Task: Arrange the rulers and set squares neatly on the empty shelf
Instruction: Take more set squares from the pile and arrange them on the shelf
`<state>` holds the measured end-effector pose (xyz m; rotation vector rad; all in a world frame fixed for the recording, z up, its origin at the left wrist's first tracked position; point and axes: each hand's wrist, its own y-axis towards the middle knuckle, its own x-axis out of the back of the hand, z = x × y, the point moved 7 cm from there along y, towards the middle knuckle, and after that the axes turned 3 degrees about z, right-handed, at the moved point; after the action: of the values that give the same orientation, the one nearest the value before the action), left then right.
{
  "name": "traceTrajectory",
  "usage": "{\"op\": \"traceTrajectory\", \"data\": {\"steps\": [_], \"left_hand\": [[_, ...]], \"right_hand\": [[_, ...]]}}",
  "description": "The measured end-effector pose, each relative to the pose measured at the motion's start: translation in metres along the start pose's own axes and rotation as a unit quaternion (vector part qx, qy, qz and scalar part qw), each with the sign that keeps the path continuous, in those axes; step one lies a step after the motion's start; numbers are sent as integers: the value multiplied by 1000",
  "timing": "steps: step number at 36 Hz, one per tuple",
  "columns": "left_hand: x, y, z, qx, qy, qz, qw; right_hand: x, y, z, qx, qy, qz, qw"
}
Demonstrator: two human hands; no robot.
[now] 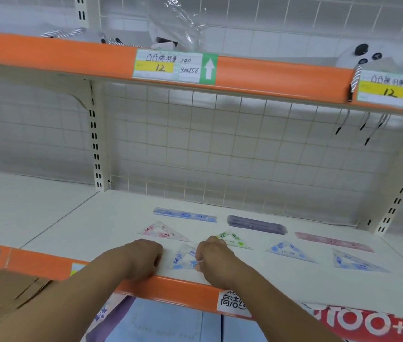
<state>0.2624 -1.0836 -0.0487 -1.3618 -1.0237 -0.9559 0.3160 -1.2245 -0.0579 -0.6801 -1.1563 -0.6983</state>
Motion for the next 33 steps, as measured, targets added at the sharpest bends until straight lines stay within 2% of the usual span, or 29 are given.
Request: {"op": "traceTrajectory", "data": {"steps": [8,16,22,33], "left_hand": [[-1,1,2,2,-12,-6,1000],[0,2,1,-4,-17,-9,1000],[0,2,-3,0,-5,-2,1000],[13,16,-62,-42,-8,-27,999]], "right_hand": [[5,-5,4,37,-31,-23,999],[7,-12,-6,29,40,-21,999],[12,-19,-11,31,51,-30,998],[23,-38,-42,34,43,-60,997]]}}
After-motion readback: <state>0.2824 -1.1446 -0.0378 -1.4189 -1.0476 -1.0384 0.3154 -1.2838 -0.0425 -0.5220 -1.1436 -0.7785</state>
